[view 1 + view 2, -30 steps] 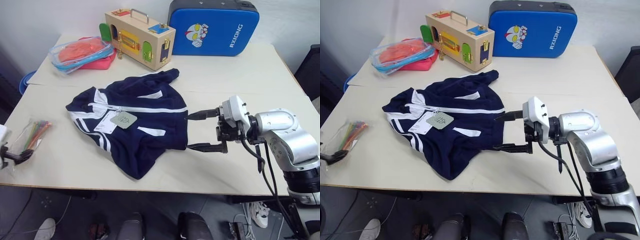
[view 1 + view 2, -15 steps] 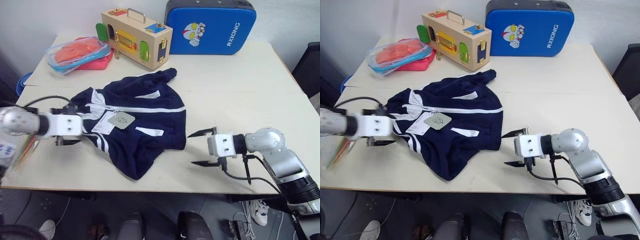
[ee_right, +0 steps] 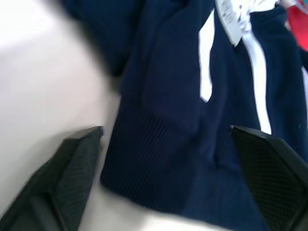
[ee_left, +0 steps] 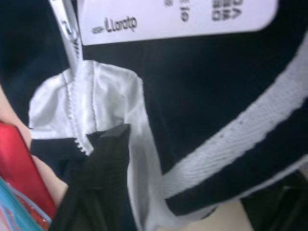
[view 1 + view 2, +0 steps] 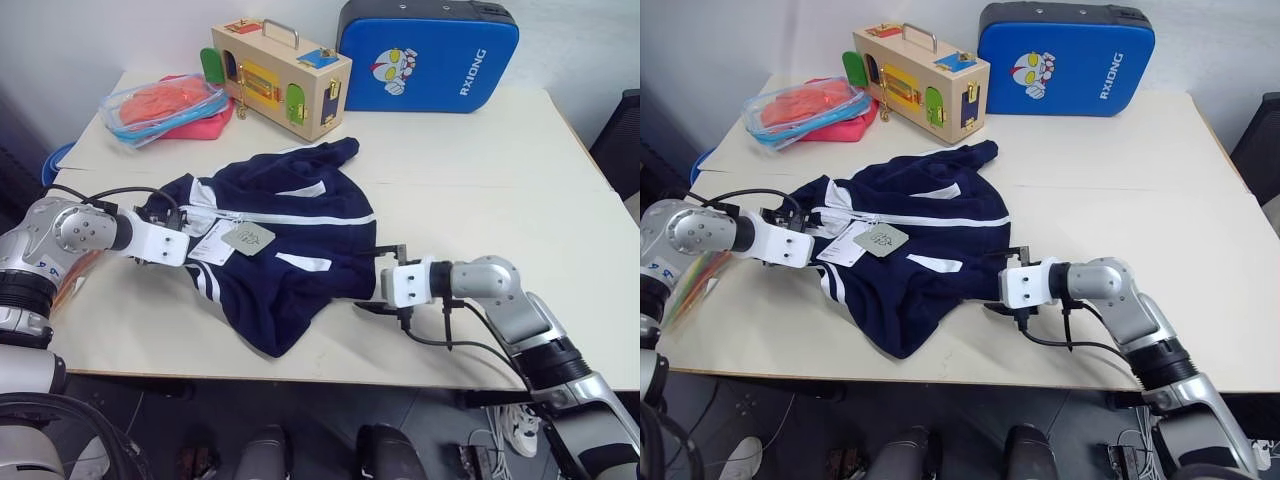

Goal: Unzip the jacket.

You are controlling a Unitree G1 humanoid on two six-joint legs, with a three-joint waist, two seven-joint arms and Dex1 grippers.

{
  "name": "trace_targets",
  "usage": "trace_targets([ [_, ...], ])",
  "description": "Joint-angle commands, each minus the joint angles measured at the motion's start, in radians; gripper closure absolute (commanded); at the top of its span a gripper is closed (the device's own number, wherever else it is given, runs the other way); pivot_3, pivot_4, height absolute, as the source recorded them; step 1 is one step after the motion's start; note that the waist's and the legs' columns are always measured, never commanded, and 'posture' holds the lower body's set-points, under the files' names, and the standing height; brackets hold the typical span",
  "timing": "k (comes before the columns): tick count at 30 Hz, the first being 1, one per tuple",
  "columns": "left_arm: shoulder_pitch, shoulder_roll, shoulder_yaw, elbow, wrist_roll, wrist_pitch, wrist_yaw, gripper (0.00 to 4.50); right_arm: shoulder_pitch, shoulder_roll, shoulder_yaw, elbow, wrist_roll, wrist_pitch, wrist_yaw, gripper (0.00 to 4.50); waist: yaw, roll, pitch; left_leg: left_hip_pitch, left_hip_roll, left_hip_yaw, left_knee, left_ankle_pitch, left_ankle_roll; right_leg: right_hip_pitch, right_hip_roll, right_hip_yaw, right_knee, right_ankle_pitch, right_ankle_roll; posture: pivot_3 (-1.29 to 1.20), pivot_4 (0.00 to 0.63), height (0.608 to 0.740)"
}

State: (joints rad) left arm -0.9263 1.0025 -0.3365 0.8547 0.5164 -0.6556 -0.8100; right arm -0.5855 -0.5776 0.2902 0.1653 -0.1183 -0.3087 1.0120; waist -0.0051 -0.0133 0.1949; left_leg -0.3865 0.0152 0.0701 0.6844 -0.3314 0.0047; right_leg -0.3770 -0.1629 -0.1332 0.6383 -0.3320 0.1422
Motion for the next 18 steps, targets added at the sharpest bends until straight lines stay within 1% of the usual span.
trace_targets([
  [1, 0.006, 0.008, 0.002, 0.020, 0.000, 0.000, -0.005, 2.68, -0.021, 0.020, 0.015, 0.027, -0.020, -0.029, -0.028, 1.27, 0.001, 0.000, 0.000, 0.000, 0.000, 0.000, 0.000, 0.000, 0.000, 0.000, 0.000, 0.000, 0.000, 0.000, 0.000, 0.00, 0.150, 0.740],
  [6, 0.025, 0.012, 0.013, 0.007, -0.017, 0.007, -0.016, 4.31, -0.042, 0.038, 0.023, 0.082, -0.040, -0.050, -0.046, 3.02, -0.002, 0.000, 0.000, 0.000, 0.000, -0.001, 0.000, 0.000, 0.000, 0.000, 0.000, 0.000, 0.000, 0.000, 0.000, 0.00, 0.150, 0.740],
  [7, 0.030, 0.013, 0.015, 0.004, -0.019, 0.008, -0.018, 4.50, -0.044, 0.037, 0.024, 0.091, -0.042, -0.056, -0.044, 3.41, -0.002, 0.000, 0.000, 0.000, 0.000, -0.001, 0.000, 0.000, 0.000, 0.000, 0.000, 0.000, 0.000, 0.000, 0.000, 0.00, 0.150, 0.740],
  [10, 0.044, 0.019, 0.019, -0.007, -0.029, 0.006, -0.030, 4.50, -0.045, 0.024, 0.020, 0.110, -0.034, -0.069, -0.025, 4.40, -0.003, 0.000, 0.000, 0.000, 0.000, -0.001, 0.000, 0.000, 0.000, 0.000, 0.000, 0.000, 0.000, 0.000, 0.000, 0.00, 0.150, 0.740],
  [11, 0.052, 0.020, 0.024, -0.013, -0.039, 0.008, -0.041, 4.50, -0.045, 0.014, 0.016, 0.114, -0.030, -0.075, -0.016, 4.48, -0.003, 0.000, 0.000, 0.000, 0.000, -0.001, 0.000, 0.000, 0.000, 0.000, 0.000, 0.000, 0.000, 0.000, 0.000, 0.00, 0.150, 0.740],
  [15, 0.094, 0.006, 0.057, -0.075, -0.099, 0.048, -0.073, 4.50, -0.044, -0.050, -0.019, 0.126, -0.025, -0.092, 0.004, 4.48, -0.002, 0.000, 0.000, 0.000, 0.000, -0.001, 0.000, 0.000, 0.000, 0.000, 0.000, 0.000, 0.000, 0.000, 0.000, 0.00, 0.150, 0.740],
  [16, 0.109, 0.001, 0.069, -0.103, -0.120, 0.061, -0.084, 4.50, -0.038, -0.074, -0.030, 0.123, -0.015, -0.091, 0.016, 4.48, -0.001, 0.000, 0.000, 0.000, 0.000, -0.001, 0.000, 0.000, 0.000, 0.000, 0.000, 0.000, -0.001, 0.000, 0.000, 0.00, 0.150, 0.740],
  [18, 0.157, -0.013, 0.092, -0.197, -0.193, 0.103, -0.137, 4.50, -0.010, -0.155, -0.046, 0.111, 0.009, -0.067, 0.078, 4.48, 0.004, 0.000, 0.000, -0.001, -0.001, -0.001, 0.000, 0.000, 0.000, 0.000, -0.001, 0.000, -0.001, 0.000, 0.000, 0.00, 0.150, 0.740],
])
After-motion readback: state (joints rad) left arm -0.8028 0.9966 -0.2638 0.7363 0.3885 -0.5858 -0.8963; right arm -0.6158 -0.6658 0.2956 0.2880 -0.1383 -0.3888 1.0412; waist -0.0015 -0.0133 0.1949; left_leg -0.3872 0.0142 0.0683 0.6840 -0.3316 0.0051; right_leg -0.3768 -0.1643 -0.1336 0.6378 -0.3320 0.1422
